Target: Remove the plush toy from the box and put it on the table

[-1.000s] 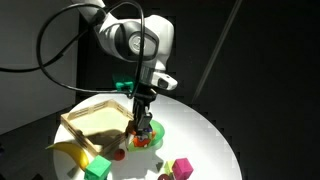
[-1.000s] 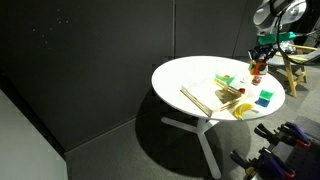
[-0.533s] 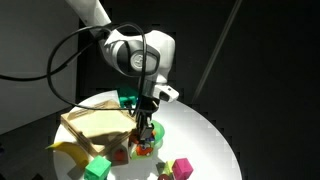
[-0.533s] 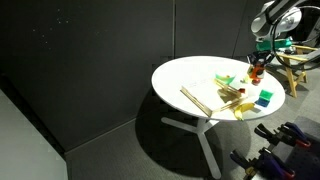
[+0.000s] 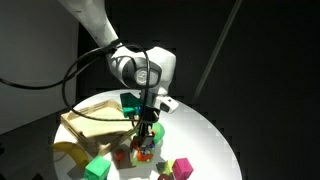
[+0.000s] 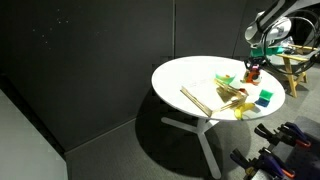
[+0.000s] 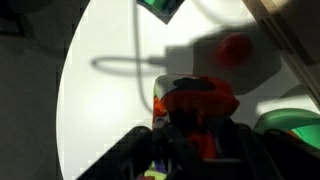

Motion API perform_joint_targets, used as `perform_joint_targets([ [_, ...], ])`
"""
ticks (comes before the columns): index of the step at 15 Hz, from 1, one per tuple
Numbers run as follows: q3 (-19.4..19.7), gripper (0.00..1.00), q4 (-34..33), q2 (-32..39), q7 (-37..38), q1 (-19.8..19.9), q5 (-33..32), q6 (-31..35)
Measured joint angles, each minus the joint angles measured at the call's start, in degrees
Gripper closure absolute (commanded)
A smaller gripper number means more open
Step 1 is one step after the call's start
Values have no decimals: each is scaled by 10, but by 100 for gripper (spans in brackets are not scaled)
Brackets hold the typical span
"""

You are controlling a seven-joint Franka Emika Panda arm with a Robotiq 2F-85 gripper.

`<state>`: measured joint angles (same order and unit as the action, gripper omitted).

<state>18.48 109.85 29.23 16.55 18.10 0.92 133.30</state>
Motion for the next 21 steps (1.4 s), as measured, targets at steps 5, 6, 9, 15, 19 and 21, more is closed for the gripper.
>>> perform_joint_targets([
  [5,0,31,-19,24,0,2,1,0],
  [6,0,22,-20,25,0,2,1,0],
  [9,0,1,-21,26,0,2,1,0],
  [15,-2,0,-21,24,-12,1,1,0],
  [19,-8,0,-21,15,-36,-3,1,-1],
  [21,-13,0,-19,5,-53,-5,0,-1],
])
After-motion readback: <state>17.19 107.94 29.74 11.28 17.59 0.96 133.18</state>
